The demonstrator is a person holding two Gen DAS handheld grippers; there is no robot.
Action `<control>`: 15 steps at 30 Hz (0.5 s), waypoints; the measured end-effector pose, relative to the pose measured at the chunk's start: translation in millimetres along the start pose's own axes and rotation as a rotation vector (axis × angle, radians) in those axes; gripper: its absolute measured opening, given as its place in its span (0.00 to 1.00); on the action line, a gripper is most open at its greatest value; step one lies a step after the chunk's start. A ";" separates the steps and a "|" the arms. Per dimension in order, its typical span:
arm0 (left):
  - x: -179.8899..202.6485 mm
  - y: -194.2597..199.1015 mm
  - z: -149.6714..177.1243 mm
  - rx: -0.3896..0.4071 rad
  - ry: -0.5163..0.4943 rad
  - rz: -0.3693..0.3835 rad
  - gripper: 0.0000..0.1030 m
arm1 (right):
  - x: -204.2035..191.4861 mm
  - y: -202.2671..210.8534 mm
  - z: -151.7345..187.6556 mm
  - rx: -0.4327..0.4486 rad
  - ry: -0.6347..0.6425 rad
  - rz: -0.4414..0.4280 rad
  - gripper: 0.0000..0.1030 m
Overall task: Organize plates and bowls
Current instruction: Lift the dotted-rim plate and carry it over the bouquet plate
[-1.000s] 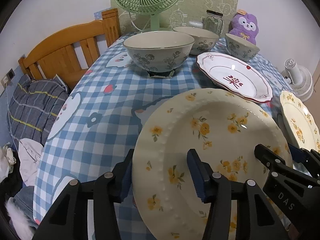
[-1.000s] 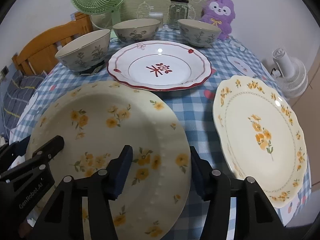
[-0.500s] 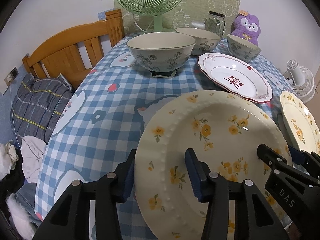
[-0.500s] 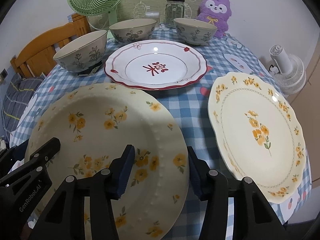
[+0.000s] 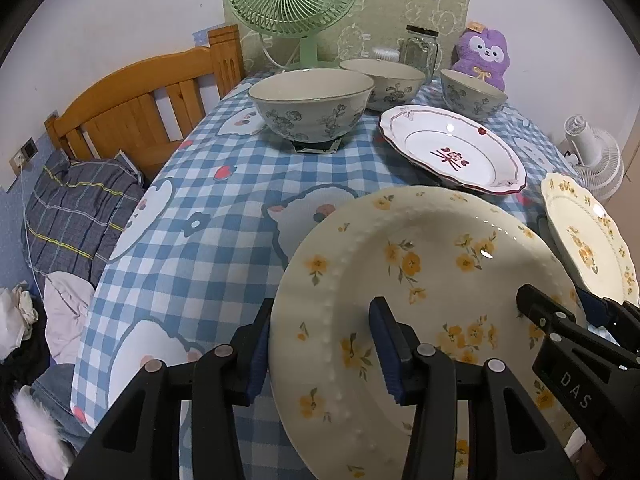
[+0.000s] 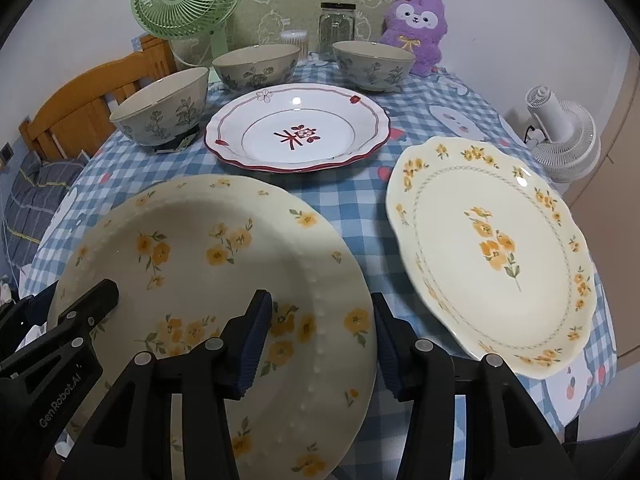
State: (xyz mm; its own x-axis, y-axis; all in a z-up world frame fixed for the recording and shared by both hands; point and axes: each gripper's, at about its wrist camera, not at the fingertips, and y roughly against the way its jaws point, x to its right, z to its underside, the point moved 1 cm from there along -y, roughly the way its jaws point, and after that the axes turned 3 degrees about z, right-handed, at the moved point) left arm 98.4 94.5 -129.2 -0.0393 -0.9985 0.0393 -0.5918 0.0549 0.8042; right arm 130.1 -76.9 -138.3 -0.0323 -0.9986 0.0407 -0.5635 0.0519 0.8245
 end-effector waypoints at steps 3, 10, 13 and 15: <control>0.2 3.3 -0.8 0.003 0.003 -0.001 0.45 | 1.3 4.3 0.2 0.006 -0.003 -0.006 0.51; 3.7 11.9 -4.4 0.021 0.000 -0.001 0.45 | 5.4 13.8 -2.7 0.029 -0.013 -0.012 0.51; 5.9 15.7 -7.3 0.029 0.002 0.003 0.45 | 7.5 18.7 -4.6 0.041 -0.012 -0.012 0.51; 8.2 19.1 -9.5 0.038 -0.002 0.004 0.45 | 10.6 22.7 -7.3 0.051 -0.017 -0.013 0.51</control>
State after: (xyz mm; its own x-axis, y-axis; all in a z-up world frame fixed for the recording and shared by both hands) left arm 94.5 87.2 -107.9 -0.0431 -0.9982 0.0414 -0.6215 0.0592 0.7812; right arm 122.9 -86.4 -115.1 -0.0386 -0.9990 0.0206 -0.6057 0.0398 0.7947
